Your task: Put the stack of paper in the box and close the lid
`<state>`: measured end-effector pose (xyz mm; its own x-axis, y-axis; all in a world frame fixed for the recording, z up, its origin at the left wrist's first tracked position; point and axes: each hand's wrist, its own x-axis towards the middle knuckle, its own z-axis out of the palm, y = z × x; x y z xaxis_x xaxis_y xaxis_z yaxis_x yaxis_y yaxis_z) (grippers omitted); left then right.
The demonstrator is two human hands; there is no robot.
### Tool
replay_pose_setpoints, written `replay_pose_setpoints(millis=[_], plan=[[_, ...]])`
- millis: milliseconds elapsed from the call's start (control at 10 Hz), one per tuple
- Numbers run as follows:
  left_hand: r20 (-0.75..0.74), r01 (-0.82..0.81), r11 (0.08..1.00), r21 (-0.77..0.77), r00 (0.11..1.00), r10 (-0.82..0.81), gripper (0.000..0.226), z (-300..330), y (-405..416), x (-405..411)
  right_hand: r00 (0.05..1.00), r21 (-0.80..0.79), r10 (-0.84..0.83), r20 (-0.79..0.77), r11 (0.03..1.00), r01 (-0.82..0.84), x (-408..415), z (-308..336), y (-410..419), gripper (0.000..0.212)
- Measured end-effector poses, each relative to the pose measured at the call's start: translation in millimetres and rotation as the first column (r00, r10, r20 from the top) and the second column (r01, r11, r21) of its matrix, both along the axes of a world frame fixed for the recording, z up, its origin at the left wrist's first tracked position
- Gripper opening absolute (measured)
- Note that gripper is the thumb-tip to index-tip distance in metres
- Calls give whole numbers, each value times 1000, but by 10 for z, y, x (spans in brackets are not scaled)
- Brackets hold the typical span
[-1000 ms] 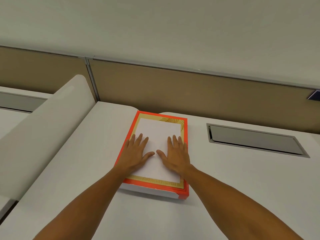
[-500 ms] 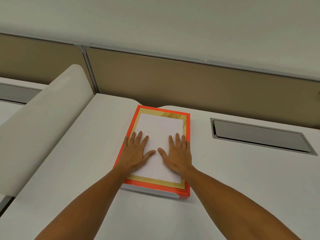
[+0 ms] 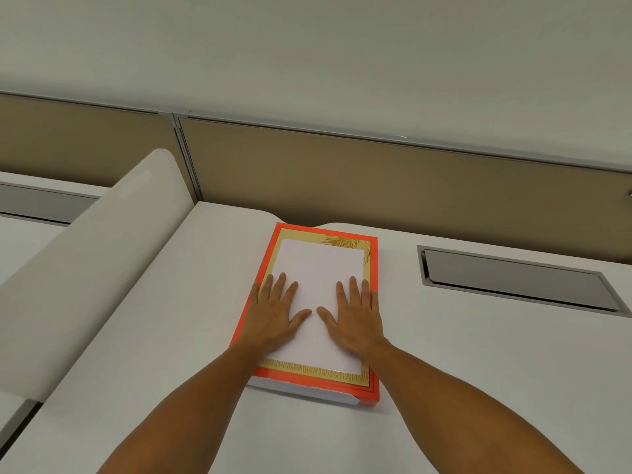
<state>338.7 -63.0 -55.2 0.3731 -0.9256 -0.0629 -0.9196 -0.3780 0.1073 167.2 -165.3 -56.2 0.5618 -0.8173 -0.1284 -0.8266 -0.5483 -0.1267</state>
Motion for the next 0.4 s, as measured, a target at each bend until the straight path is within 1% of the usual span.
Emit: replay_pose_setpoints(millis=[100, 200, 300, 400], plan=[[-14, -18, 997, 69, 1000, 19, 96, 101, -31, -21, 1000, 62, 26, -17, 998, -25, -18, 105, -52, 85], [-72, -47, 993, 111, 996, 55, 90, 229, -66, -54, 1000, 43, -2, 29, 999, 1, -63, 278, -46, 85], [-94, -63, 990, 130, 993, 75, 89, 320, -37, -60, 998, 40, -14, 66, 999, 11, -110, 417, -42, 85], [-84, -82, 990, 113, 992, 92, 92, 469, 7, -157, 995, 11, -8, 101, 1000, 6, -164, 628, 5, 85]])
